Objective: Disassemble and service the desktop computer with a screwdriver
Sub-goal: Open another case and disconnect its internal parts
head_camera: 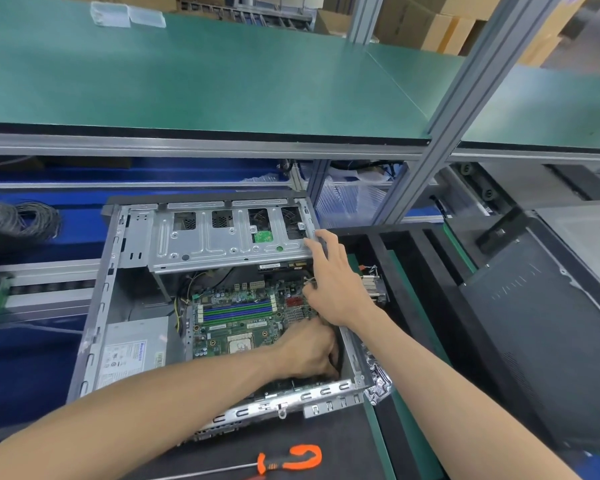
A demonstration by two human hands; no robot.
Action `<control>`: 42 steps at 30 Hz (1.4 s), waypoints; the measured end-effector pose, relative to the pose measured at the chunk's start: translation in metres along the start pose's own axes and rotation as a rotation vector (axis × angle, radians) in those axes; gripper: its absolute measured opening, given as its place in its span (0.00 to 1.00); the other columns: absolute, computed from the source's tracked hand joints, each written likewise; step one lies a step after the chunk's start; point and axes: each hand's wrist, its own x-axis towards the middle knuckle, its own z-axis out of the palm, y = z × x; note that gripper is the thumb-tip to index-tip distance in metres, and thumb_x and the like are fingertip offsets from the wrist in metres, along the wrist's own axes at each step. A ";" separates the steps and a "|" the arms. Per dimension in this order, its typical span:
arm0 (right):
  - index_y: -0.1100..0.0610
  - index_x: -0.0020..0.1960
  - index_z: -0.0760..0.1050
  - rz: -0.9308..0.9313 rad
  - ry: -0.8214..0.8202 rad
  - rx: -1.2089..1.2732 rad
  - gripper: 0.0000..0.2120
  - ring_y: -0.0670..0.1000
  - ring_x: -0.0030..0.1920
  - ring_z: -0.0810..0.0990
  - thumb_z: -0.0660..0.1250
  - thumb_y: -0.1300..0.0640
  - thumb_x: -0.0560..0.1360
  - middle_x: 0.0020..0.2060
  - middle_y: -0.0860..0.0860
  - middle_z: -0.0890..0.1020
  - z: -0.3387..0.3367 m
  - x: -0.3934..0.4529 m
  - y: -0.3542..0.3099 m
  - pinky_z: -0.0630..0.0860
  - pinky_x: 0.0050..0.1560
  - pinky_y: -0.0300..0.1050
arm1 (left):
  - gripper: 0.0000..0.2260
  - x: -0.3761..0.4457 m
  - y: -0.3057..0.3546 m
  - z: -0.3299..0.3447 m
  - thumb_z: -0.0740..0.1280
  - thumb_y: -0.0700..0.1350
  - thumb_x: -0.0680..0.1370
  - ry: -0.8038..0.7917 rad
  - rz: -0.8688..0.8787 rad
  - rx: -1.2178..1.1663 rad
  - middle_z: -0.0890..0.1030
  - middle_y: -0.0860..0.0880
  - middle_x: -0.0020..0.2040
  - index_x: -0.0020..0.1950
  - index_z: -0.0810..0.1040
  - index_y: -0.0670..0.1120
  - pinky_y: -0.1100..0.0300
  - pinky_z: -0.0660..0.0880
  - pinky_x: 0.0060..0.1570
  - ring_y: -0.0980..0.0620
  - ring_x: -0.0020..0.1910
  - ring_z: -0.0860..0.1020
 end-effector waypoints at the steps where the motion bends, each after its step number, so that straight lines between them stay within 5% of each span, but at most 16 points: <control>1: 0.53 0.73 0.58 0.001 0.001 -0.001 0.33 0.54 0.70 0.59 0.67 0.61 0.72 0.75 0.48 0.52 0.000 0.000 0.000 0.81 0.37 0.52 | 0.23 0.000 0.001 0.001 0.81 0.53 0.66 0.002 -0.010 -0.012 0.65 0.64 0.23 0.24 0.69 0.50 0.70 0.57 0.24 0.65 0.23 0.64; 5: 0.52 0.72 0.58 0.003 0.001 0.005 0.33 0.54 0.71 0.59 0.67 0.61 0.72 0.75 0.48 0.52 0.001 0.000 0.000 0.81 0.38 0.53 | 0.08 0.004 0.000 0.002 0.81 0.47 0.65 -0.052 -0.068 -0.153 0.82 0.57 0.32 0.37 0.85 0.47 0.73 0.66 0.30 0.58 0.30 0.77; 10: 0.52 0.73 0.58 0.009 -0.006 0.012 0.33 0.54 0.71 0.58 0.68 0.61 0.72 0.76 0.47 0.51 0.001 0.001 0.001 0.81 0.42 0.55 | 0.14 0.006 -0.002 0.006 0.82 0.43 0.65 -0.088 -0.140 -0.292 0.76 0.64 0.26 0.28 0.77 0.53 0.78 0.67 0.26 0.69 0.27 0.76; 16: 0.52 0.74 0.57 0.014 -0.002 0.000 0.34 0.53 0.72 0.57 0.68 0.60 0.72 0.76 0.47 0.50 0.001 0.002 0.001 0.82 0.43 0.55 | 0.06 0.005 0.000 0.006 0.80 0.44 0.66 -0.067 -0.102 -0.253 0.83 0.56 0.33 0.36 0.84 0.46 0.78 0.66 0.29 0.62 0.30 0.77; 20: 0.52 0.73 0.58 0.011 -0.003 0.014 0.33 0.53 0.71 0.58 0.68 0.61 0.71 0.76 0.46 0.51 0.001 0.001 0.001 0.81 0.39 0.54 | 0.08 0.005 -0.001 0.002 0.82 0.42 0.66 -0.088 -0.208 -0.368 0.82 0.58 0.32 0.35 0.83 0.48 0.67 0.77 0.37 0.65 0.29 0.77; 25: 0.51 0.73 0.58 0.011 0.000 0.017 0.34 0.53 0.71 0.58 0.68 0.60 0.71 0.76 0.47 0.51 0.001 0.001 0.002 0.81 0.39 0.54 | 0.08 0.005 0.002 0.004 0.81 0.45 0.66 -0.063 -0.139 -0.248 0.85 0.54 0.39 0.40 0.85 0.45 0.77 0.67 0.31 0.60 0.33 0.77; 28: 0.52 0.73 0.57 0.012 -0.004 0.015 0.34 0.53 0.72 0.57 0.68 0.60 0.71 0.76 0.47 0.51 0.001 0.001 0.002 0.81 0.40 0.55 | 0.08 0.005 0.001 0.004 0.81 0.46 0.66 -0.064 -0.133 -0.229 0.84 0.56 0.37 0.39 0.85 0.46 0.76 0.65 0.29 0.60 0.33 0.77; 32: 0.51 0.73 0.57 0.013 -0.002 0.017 0.34 0.53 0.71 0.58 0.68 0.60 0.71 0.76 0.47 0.51 0.001 0.001 0.002 0.81 0.39 0.54 | 0.10 0.005 -0.002 0.002 0.81 0.42 0.65 -0.081 -0.216 -0.365 0.81 0.61 0.30 0.32 0.81 0.51 0.70 0.75 0.36 0.65 0.30 0.79; 37: 0.51 0.73 0.58 0.019 0.000 0.024 0.34 0.52 0.71 0.58 0.69 0.60 0.71 0.76 0.46 0.51 0.000 0.002 0.002 0.81 0.39 0.53 | 0.09 0.002 0.005 -0.002 0.80 0.42 0.65 -0.057 -0.118 -0.313 0.80 0.63 0.30 0.31 0.81 0.50 0.78 0.67 0.31 0.69 0.27 0.75; 42: 0.51 0.73 0.58 0.021 0.001 0.013 0.34 0.52 0.71 0.58 0.69 0.60 0.72 0.76 0.46 0.51 -0.001 0.001 0.000 0.80 0.39 0.52 | 0.17 -0.001 0.007 -0.010 0.80 0.40 0.64 -0.082 -0.107 -0.330 0.75 0.64 0.23 0.27 0.73 0.53 0.74 0.66 0.24 0.66 0.24 0.74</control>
